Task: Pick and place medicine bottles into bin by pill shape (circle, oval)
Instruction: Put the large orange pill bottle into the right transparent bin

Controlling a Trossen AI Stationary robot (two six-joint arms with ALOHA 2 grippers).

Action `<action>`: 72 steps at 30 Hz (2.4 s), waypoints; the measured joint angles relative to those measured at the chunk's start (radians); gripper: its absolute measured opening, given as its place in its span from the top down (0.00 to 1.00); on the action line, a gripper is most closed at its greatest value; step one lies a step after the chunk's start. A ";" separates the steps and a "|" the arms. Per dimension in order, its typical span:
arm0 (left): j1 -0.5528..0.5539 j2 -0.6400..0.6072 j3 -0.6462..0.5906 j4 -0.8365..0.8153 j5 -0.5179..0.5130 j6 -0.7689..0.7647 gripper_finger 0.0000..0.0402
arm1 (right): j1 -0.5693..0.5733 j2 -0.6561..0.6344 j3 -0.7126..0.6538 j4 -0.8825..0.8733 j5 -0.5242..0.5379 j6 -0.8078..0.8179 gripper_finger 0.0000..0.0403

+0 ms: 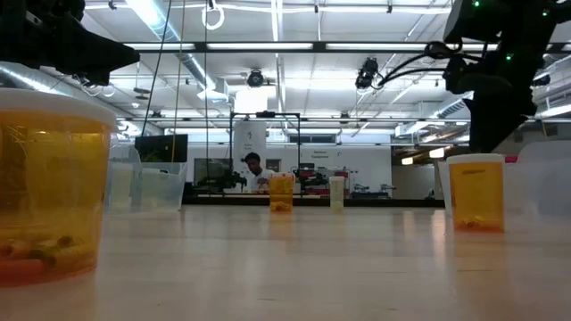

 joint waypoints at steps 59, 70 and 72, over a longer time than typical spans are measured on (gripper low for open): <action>0.000 0.000 0.000 0.000 0.000 0.000 0.77 | -0.066 0.939 0.719 0.465 -0.147 -0.701 0.29; 0.000 0.000 0.000 0.000 0.000 0.000 0.80 | -0.098 1.083 0.877 0.466 -0.216 -0.791 0.24; 0.000 0.000 0.000 0.000 0.000 0.000 0.80 | -0.101 1.102 0.905 0.463 -0.219 -0.806 0.24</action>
